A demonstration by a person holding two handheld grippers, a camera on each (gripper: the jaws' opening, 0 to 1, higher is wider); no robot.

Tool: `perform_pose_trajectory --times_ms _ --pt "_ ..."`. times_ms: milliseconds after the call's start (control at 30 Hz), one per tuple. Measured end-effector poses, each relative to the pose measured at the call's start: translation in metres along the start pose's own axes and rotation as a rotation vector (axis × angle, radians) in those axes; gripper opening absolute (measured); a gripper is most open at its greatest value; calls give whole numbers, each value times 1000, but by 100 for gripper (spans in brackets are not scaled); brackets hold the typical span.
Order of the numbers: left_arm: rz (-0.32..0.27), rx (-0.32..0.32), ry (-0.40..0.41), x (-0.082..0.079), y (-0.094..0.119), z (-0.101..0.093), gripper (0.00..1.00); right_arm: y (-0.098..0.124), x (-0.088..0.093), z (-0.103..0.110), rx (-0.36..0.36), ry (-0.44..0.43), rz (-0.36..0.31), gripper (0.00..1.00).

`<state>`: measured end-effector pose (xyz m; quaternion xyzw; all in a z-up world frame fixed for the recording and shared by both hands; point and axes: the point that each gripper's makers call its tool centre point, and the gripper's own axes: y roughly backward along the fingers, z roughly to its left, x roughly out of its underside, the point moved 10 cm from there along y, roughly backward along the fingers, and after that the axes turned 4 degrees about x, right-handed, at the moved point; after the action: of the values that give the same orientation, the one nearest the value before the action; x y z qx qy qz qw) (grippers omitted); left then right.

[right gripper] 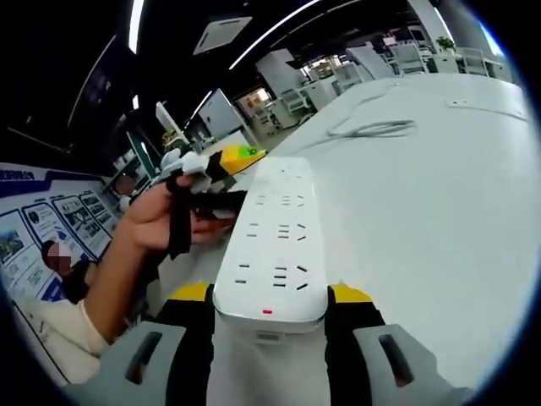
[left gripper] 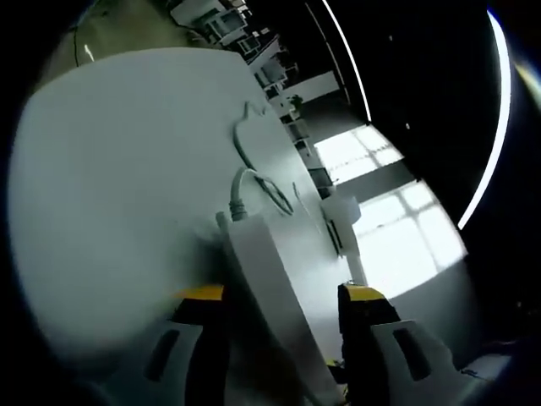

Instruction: Pick up the power strip scattered on the table, fix it on the side mounting bracket of the table, and press the switch

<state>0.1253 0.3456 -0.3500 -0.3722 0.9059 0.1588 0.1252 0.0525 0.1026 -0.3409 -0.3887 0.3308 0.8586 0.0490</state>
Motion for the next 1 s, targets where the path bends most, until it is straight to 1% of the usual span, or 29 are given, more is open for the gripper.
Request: perform_pose_trajectory --times_ms 33,267,333,400,467,533,567,600,667,733,800,1000 --pt "0 0 3 3 0 -1 54 0 0 -1 0 1 0 47" --pt "12 -11 18 9 -3 -3 49 -1 1 1 0 9 3 47" --pt "20 -18 15 6 -3 -1 47 -2 1 1 0 10 5 47" --pt "29 -24 12 12 -3 -3 44 -2 1 2 1 15 9 47" --pt "31 -33 12 7 -4 1 40 -1 0 1 1 17 11 47" --pt "38 -31 17 7 -4 1 39 -1 0 2 1 21 12 47" --pt "40 -31 19 1 -5 5 39 -1 0 2 2 22 12 47" --pt "40 -31 21 -1 -5 6 38 -2 0 3 2 24 13 47" --pt "41 -32 22 5 -5 3 38 -2 1 4 1 27 17 47" --pt "40 -34 23 4 -5 4 37 -3 1 4 -1 28 18 47" --pt "41 -39 27 -3 -5 8 35 -3 1 5 -2 28 18 46" --pt "44 -45 37 2 -5 7 33 -3 0 5 -4 31 21 46"
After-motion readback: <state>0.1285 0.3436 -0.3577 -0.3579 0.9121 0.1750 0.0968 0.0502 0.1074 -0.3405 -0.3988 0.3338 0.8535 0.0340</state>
